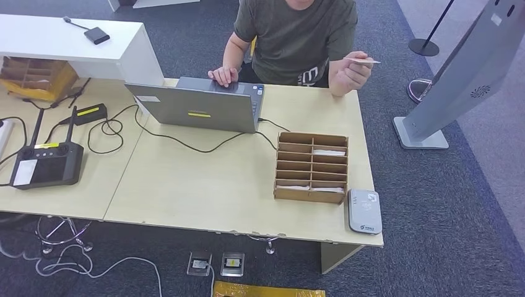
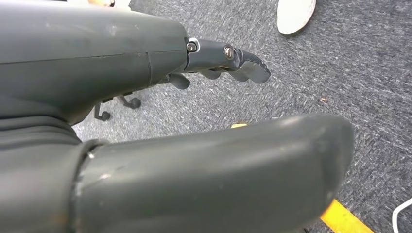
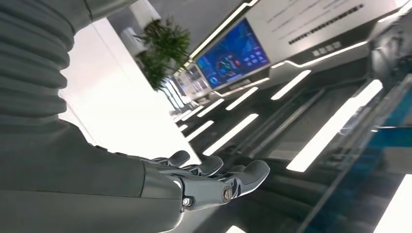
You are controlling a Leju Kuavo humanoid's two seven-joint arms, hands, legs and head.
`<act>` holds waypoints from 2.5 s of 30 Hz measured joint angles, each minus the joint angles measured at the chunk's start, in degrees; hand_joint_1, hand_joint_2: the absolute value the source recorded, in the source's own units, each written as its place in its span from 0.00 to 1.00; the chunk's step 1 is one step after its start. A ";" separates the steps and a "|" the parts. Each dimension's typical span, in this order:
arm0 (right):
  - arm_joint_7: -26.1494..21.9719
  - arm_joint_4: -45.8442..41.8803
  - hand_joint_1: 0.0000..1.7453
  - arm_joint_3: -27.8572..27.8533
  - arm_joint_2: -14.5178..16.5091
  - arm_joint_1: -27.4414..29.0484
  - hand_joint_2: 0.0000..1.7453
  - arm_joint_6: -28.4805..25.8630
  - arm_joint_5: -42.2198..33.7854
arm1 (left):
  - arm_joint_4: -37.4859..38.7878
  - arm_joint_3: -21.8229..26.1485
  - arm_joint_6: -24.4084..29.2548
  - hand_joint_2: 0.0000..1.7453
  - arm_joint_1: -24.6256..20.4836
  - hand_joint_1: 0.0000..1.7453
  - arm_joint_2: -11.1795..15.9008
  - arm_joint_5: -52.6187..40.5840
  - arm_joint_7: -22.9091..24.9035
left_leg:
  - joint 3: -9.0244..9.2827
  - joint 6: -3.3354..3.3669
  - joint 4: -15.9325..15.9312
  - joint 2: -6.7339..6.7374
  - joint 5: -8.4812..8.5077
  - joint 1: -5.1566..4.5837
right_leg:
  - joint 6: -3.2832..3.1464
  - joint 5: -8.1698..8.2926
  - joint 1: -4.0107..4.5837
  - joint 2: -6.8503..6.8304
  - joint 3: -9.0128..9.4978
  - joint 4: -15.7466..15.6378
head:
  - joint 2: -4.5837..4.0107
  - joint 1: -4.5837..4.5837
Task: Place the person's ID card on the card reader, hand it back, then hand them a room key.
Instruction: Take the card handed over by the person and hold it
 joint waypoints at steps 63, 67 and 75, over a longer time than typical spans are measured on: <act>0.15 35.33 0.48 90.88 26.01 -46.57 1.00 4.81 18.97 | -0.02 -0.08 -1.80 0.00 0.32 0.00 -0.92 -4.91 1.67 | -0.35 -0.20 0.03 -0.53 0.27 0.24 | -0.06 0.04 0.24 -0.48 -0.35 0.00 | 0.00 0.03; -0.05 35.75 1.00 88.61 26.75 -45.28 1.00 4.54 20.11 | -0.02 -0.06 -1.74 0.00 0.35 0.00 -0.90 -4.99 1.83 | -0.35 -0.20 0.03 -0.53 0.27 0.24 | -0.07 0.05 0.24 -0.48 -0.35 0.00 | 0.00 0.03; -2.29 36.72 1.00 86.10 28.77 -43.56 1.00 2.80 20.85 | -0.02 -0.08 -1.40 0.00 0.35 0.00 -0.90 -4.99 2.26 | -0.35 -0.20 0.03 -0.52 0.27 0.24 | -0.08 0.06 0.24 -0.47 -0.36 0.01 | 0.00 0.03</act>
